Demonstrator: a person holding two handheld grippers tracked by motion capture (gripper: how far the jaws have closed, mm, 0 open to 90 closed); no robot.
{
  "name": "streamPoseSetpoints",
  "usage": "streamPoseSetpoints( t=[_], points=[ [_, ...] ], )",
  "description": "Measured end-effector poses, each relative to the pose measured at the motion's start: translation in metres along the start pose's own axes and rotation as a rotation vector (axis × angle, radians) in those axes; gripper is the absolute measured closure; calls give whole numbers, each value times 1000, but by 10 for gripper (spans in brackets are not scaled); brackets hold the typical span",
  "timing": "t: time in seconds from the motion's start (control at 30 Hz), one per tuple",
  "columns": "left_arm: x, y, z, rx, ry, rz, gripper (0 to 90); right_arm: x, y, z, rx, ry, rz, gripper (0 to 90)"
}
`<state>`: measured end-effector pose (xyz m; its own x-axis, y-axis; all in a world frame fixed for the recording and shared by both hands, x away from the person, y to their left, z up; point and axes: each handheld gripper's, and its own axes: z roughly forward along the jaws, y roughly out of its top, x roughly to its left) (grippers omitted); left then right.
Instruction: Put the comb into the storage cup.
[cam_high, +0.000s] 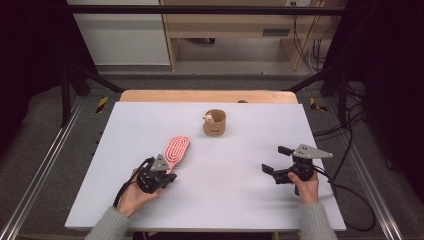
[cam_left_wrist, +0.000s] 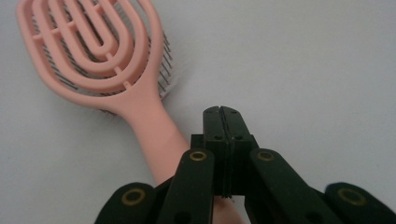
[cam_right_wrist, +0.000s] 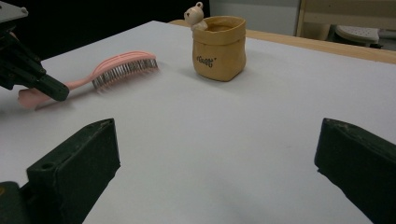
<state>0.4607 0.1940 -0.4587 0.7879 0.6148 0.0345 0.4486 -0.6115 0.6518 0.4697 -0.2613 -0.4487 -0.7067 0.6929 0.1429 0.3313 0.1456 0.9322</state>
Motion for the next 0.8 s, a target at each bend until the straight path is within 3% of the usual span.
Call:
streamPoseSetpoints(
  t=[0.23,0.53,0.7,0.8],
  points=[
    [5,-4,-3,16,33,0,898,0,0,0,0,-1,1,4],
    [9,-6,-5,20,42,-12,897,0,0,0,0,-1,-1,4],
    [8,-4,-9,-3,47,-17,869,0,0,0,0,-1,-1,4],
    [7,0,-15,-43,54,-21,822,0,0,0,0,1,-2,4]
  ],
)
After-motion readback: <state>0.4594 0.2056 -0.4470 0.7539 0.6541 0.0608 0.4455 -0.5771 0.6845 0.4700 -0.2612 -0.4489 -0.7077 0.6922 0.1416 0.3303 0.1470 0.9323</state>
